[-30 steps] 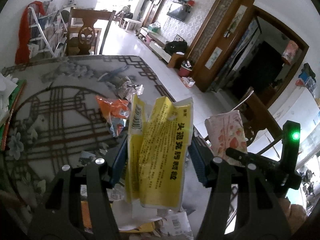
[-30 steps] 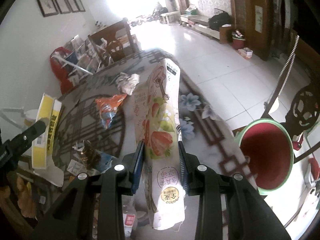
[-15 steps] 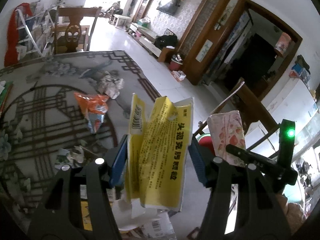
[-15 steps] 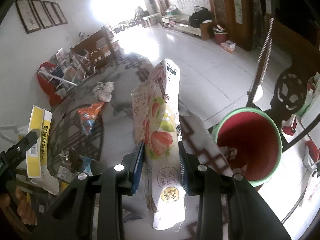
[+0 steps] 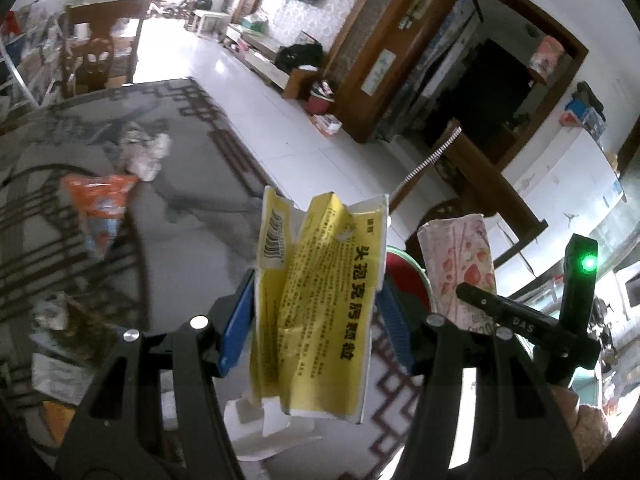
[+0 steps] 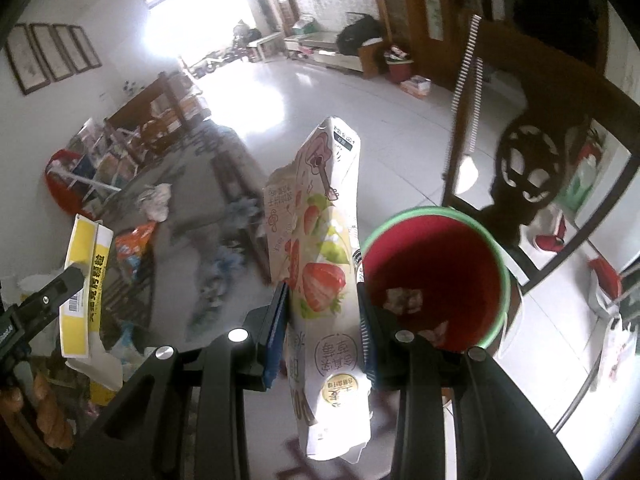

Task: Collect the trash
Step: 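Carry both wrappers over the red bucket and open both grippers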

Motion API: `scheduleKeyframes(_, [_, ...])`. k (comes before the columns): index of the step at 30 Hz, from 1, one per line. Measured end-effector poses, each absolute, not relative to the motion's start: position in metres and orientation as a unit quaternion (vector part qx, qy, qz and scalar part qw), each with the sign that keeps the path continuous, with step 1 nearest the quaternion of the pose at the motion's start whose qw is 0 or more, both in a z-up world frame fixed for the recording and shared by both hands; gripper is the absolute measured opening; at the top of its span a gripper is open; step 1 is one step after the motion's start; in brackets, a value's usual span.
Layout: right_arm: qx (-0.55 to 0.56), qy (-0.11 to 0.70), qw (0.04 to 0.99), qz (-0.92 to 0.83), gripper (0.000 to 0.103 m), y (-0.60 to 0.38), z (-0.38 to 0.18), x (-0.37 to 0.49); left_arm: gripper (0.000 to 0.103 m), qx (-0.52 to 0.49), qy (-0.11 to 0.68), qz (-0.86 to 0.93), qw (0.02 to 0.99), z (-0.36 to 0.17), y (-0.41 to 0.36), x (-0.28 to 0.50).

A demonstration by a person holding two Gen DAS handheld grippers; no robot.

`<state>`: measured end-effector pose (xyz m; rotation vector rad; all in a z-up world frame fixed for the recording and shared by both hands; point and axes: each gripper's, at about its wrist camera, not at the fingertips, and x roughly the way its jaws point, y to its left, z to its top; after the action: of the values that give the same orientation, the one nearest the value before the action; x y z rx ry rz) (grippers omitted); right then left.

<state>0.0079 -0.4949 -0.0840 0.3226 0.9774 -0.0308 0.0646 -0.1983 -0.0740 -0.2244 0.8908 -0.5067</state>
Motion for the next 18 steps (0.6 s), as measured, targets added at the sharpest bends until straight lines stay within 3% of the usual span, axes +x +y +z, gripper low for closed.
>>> scheduleKeyframes(18, [0.188,0.477,0.858,-0.035,0.031,-0.622,-0.103,0.021,0.057,-0.075,0.448,-0.277,0.846,-0.094,-0.343,0.096])
